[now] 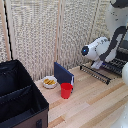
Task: With care, position your gripper close to the oven tray handle. Make sure to grip the handle tightly. Delicately and attentively pull the tray out from the oven.
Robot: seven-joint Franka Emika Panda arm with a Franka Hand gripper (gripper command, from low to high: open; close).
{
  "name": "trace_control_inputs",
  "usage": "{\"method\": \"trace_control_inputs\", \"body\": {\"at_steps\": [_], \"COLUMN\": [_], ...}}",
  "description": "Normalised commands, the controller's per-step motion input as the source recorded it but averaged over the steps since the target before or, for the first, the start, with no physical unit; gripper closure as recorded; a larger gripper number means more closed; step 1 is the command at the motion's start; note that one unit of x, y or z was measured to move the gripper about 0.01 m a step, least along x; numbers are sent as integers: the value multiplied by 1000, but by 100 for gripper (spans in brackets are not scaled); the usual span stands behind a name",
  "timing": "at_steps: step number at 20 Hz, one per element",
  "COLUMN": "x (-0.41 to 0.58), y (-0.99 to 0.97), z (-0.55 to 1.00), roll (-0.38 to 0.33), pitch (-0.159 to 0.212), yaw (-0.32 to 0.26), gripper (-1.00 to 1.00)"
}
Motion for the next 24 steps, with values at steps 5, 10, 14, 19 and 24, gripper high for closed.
{"method": "trace_control_inputs", "body": {"at_steps": [5,10,14,19,24], "x": [68,13,7,34,63], "y": [-338,-220,-210,-58,182], "z": [115,111,125,180,182], "roll": [51,16,14,-9,-72], "pitch": [30,21,32,82,150], "yaw": [0,5,13,77,153], "gripper": [100,100,100,100,100]}}
